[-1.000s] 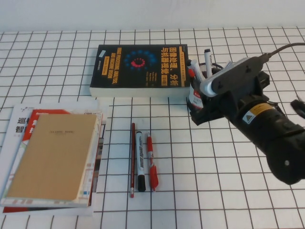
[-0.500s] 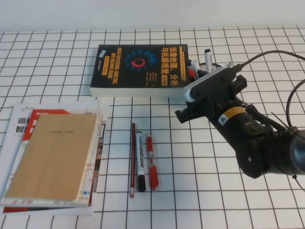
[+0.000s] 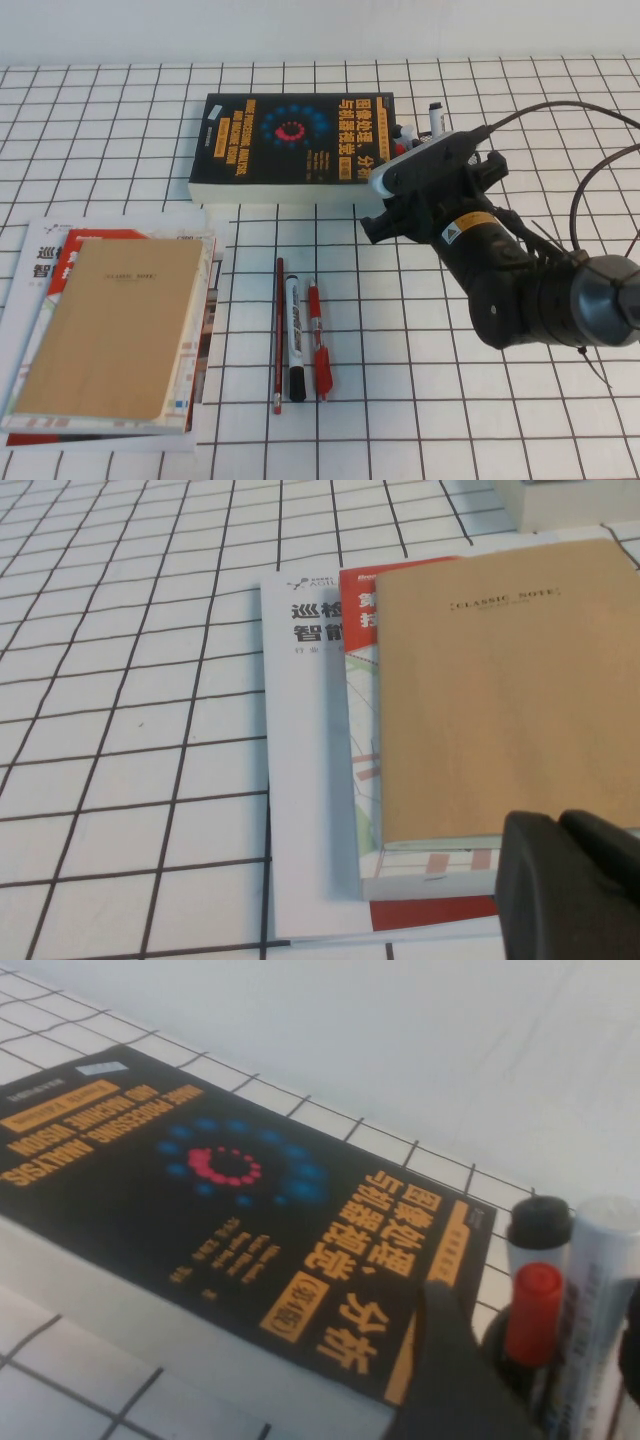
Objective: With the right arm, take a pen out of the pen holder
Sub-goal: 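Take a marker out of the pen holder and lay it on the table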
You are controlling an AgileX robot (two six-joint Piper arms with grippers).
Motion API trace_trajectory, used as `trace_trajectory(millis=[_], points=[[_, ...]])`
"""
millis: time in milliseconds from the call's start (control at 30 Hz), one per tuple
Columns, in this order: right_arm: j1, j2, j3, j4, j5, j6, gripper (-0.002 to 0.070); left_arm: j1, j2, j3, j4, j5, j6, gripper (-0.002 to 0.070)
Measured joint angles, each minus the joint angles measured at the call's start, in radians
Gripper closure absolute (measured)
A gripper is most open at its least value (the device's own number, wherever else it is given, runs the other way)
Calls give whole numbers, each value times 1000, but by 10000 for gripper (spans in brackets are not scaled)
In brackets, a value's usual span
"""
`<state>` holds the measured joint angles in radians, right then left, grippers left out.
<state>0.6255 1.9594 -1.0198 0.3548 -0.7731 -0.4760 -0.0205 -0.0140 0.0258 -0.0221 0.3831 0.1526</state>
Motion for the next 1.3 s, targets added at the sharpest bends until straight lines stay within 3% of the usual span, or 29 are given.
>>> trace_trajectory(millis=[133, 700, 1133, 1300], points=[[0, 2, -6, 63, 0, -23, 345, 0, 0, 0, 0, 0, 0, 679], [-2, 50, -61, 39, 35, -29, 348, 0, 0, 0, 0, 0, 0, 679], [-8, 57, -69, 39, 43, -29, 484, 0, 0, 0, 0, 0, 0, 679], [-14, 58, -71, 39, 43, -29, 498, 0, 0, 0, 0, 0, 0, 679]])
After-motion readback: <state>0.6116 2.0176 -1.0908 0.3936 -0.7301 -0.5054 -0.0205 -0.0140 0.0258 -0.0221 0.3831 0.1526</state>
